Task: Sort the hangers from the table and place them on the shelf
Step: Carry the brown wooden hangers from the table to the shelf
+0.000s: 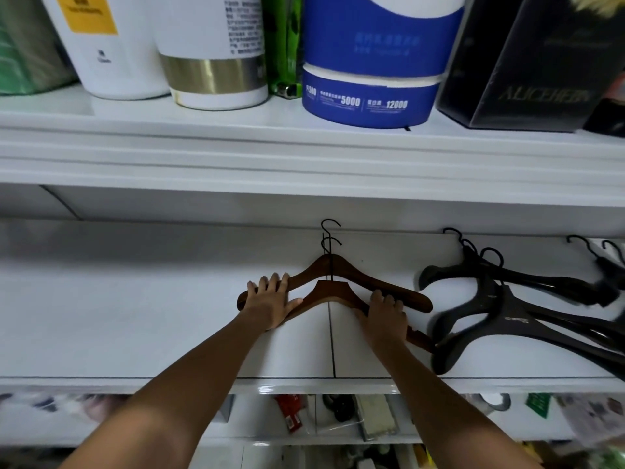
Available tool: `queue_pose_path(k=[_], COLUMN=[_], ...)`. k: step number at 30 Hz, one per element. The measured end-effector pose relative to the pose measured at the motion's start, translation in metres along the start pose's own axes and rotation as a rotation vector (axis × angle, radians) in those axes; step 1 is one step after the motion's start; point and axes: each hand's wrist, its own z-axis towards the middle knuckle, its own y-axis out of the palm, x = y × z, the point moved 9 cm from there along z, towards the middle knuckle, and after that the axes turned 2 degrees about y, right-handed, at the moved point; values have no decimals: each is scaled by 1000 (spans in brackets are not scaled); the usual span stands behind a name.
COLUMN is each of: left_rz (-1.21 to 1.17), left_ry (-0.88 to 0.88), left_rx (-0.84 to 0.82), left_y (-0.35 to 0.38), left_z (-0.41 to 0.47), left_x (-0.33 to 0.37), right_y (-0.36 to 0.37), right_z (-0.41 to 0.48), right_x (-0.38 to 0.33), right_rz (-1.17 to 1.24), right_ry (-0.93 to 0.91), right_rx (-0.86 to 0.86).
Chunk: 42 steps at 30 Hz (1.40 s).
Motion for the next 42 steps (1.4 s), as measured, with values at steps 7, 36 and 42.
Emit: queue_pose_path(k=[7,36,42], left_rz=[-8,-88,-96], left_ry=[-34,348,439], left_rx=[0,109,133], left_y=[-2,-133,-166], left_z=[-2,-19,-38], left_x=[4,68,101], right_y=[-12,-134,-168], right_z=[6,-23,-46], right_x=[4,-43,-22], right_rz=[-131,-3,-86], right_ry=[-22,-403,-339], right_rx=[101,150,207])
